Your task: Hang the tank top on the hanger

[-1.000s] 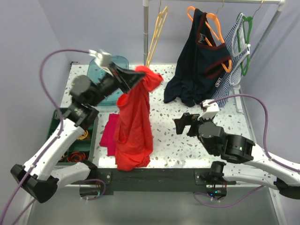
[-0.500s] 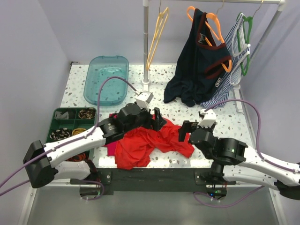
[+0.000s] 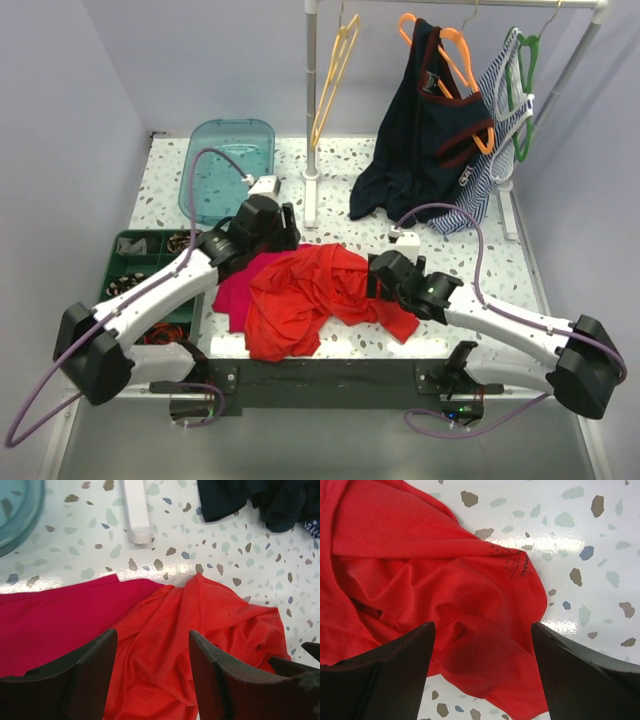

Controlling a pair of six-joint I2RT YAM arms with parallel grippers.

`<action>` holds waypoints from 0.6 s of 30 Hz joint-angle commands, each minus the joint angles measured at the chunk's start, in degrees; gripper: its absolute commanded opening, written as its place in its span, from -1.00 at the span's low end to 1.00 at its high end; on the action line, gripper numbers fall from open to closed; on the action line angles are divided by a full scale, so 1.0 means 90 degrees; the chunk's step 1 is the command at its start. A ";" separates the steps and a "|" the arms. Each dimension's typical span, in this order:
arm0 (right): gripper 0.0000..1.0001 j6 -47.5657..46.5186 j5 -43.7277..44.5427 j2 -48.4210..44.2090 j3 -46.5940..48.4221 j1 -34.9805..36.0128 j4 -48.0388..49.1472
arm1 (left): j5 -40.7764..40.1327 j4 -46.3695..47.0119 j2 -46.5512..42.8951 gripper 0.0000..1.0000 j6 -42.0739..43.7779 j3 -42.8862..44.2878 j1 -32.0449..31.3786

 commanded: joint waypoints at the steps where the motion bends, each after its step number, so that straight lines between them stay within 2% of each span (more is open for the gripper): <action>1: 0.62 0.0450 -0.0085 -0.0827 -0.0398 -0.0047 0.0276 | 0.1032 0.0264 0.0922 0.26 0.0741 0.0772 -0.0045; 3: 0.61 0.0656 -0.0035 -0.1498 -0.0729 -0.0057 0.0120 | 0.1120 0.0410 0.1342 0.24 0.0917 0.0967 -0.0123; 7: 0.59 0.1154 -0.0278 -0.2020 -0.1170 -0.0057 -0.0105 | 0.0965 0.0265 0.2191 0.25 0.1268 0.1630 -0.0562; 14: 0.55 0.1594 -0.0777 -0.2108 -0.1639 -0.0057 0.0216 | -0.0702 -0.0789 0.4055 0.29 0.1562 0.3241 -0.1110; 18: 0.55 0.1750 -0.0806 -0.2127 -0.1854 -0.0057 0.0216 | -0.1116 -0.1025 0.4653 0.22 0.1630 0.3527 -0.1179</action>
